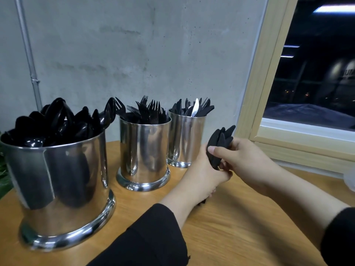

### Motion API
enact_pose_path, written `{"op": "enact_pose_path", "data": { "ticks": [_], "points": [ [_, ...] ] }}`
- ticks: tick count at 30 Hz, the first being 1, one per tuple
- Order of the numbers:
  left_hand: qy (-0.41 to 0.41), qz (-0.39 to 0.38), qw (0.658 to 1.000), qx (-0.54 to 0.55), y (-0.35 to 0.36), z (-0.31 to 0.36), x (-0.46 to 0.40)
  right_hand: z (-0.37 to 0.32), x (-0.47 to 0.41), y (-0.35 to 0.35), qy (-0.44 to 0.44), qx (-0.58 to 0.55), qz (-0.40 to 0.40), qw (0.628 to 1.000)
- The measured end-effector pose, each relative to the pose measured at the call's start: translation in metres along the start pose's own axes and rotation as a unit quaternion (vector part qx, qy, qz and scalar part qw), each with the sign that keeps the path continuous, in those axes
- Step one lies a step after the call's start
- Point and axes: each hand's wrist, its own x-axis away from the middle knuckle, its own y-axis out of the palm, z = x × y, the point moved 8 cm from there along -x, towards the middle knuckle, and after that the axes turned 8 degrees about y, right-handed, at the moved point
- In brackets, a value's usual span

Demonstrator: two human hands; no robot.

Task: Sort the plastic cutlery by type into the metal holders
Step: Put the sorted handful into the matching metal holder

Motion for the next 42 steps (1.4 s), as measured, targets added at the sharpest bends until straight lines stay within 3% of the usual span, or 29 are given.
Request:
{"op": "enact_pose_path", "data": {
  "ticks": [7, 10, 14, 18, 25, 31, 34, 42],
  "points": [
    [0.04, 0.031, 0.999, 0.017, -0.006, 0.002, -0.004, -0.006, -0.006, -0.009, -0.026, 0.001, 0.056, 0.998],
    [0.074, 0.075, 0.994, 0.037, -0.017, 0.005, -0.004, -0.021, -0.01, -0.015, -0.044, 0.011, 0.076, 0.996],
    [0.125, 0.167, 0.978, 0.021, -0.039, 0.009, 0.002, -0.059, -0.018, -0.045, -0.086, 0.031, 0.18, 0.979],
    [0.121, 0.236, 0.964, 0.002, -0.053, -0.006, 0.006, -0.101, -0.043, -0.071, -0.131, -0.015, 0.227, 0.965],
    [0.094, 0.247, 0.964, 0.009, -0.056, -0.022, -0.007, -0.128, -0.12, -0.063, -0.137, -0.032, 0.239, 0.961],
    [0.092, 0.254, 0.963, 0.018, -0.06, -0.025, -0.012, -0.101, -0.17, -0.03, -0.024, 0.024, 0.193, 0.981],
    [0.096, 0.253, 0.962, 0.023, -0.06, -0.025, -0.012, -0.088, -0.178, -0.016, 0.022, 0.124, 0.163, 0.979],
    [0.108, 0.238, 0.965, 0.01, -0.058, -0.02, -0.011, -0.088, -0.167, -0.02, -0.017, 0.179, 0.18, 0.967]
  ]
}}
